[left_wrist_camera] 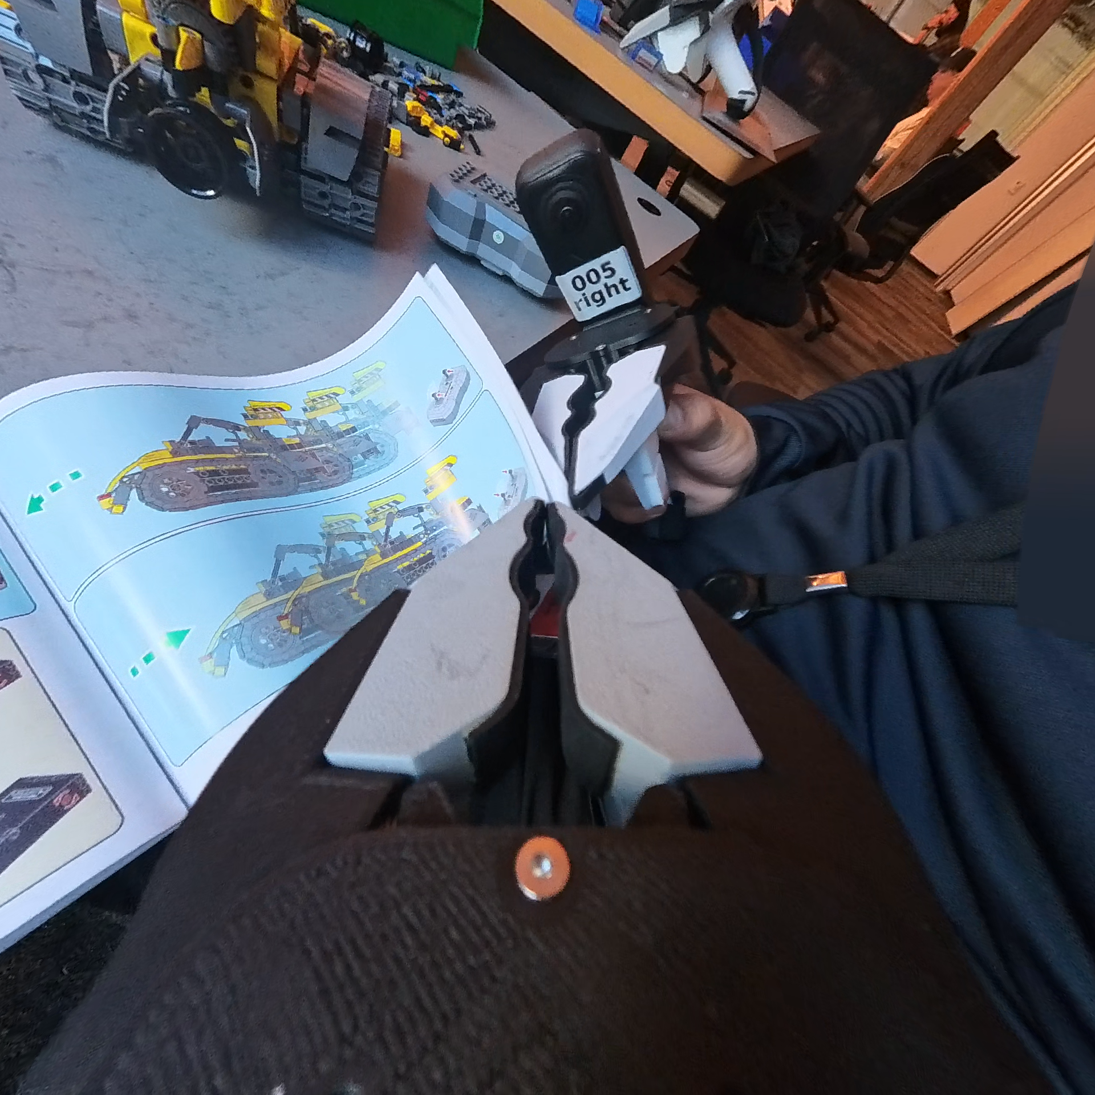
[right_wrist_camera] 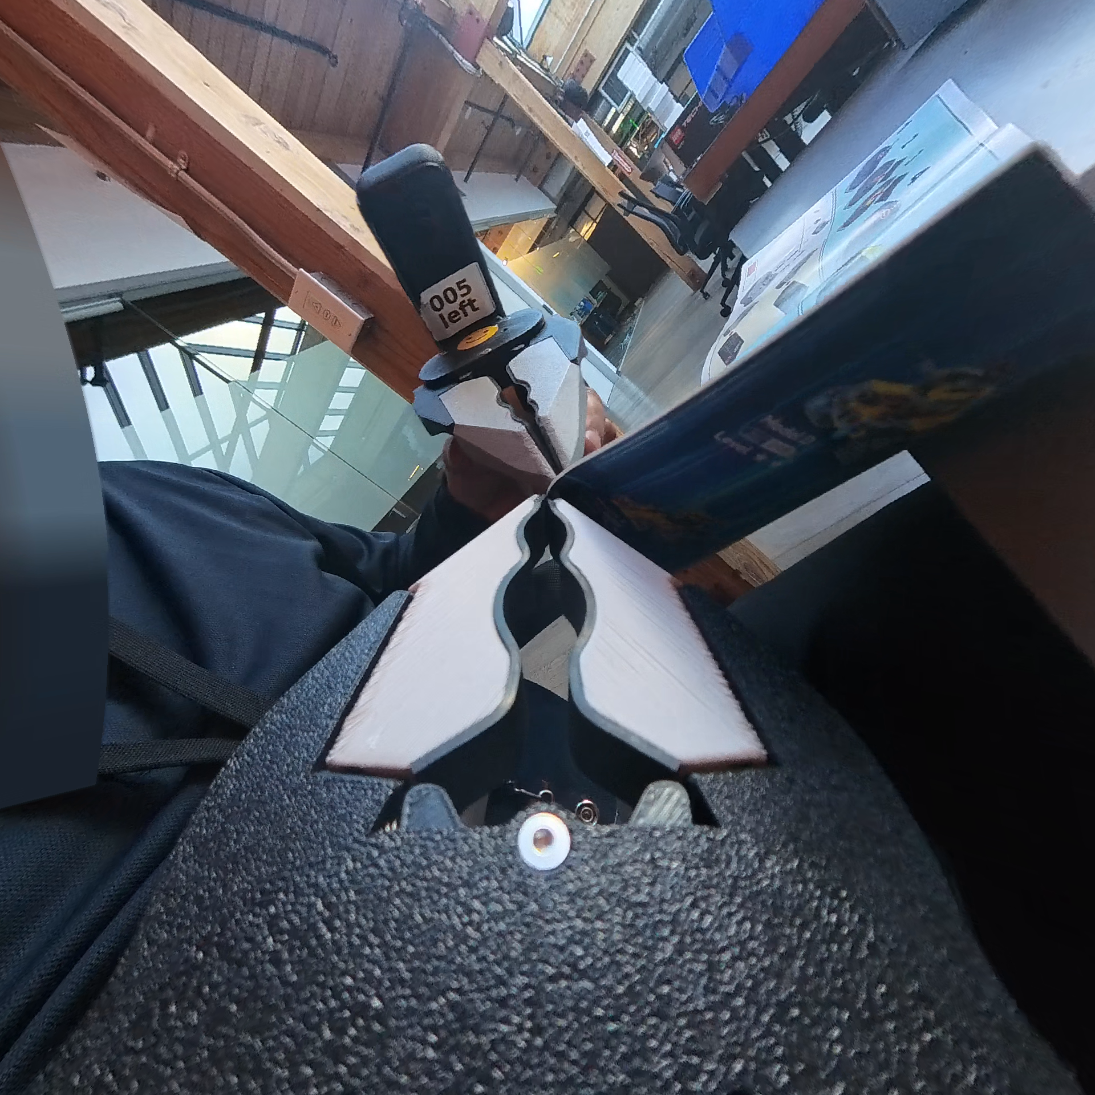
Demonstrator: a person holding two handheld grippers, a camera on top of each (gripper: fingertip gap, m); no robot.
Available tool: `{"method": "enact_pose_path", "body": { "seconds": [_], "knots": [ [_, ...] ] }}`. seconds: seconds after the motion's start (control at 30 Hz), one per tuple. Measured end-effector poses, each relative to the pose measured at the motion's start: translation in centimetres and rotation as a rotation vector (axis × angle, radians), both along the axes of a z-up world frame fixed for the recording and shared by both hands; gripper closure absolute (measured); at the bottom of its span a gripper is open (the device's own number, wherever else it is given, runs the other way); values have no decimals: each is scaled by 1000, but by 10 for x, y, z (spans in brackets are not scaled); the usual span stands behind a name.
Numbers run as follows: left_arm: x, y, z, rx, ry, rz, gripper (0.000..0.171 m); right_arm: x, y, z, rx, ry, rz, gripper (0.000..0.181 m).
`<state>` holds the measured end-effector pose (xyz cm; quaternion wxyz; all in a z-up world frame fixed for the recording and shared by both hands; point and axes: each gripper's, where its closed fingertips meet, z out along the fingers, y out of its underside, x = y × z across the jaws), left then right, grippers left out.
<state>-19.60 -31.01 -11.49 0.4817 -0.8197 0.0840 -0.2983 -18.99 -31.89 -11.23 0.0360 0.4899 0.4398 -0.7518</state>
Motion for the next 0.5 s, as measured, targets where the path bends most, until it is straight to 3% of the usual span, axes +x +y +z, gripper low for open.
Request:
{"method": "enact_pose_path", "body": {
  "seconds": [0.23, 0.33, 0.4, 0.5],
  "knots": [
    [-11, -2, 5, 22, -43, 25, 171, 1, 4, 1, -14, 3, -14, 181],
    [-14, -8, 8, 48, -28, -7, 137, 3, 7, 1, -40, 3, -19, 181],
    [-10, -12, -1, 50, 64, -36, 122, 4, 9, 1, -75, 2, -16, 181],
    [-2, -9, -21, 60, 279, -42, 122, 8, 9, 7, -123, 33, 6, 181]
  ]
}}
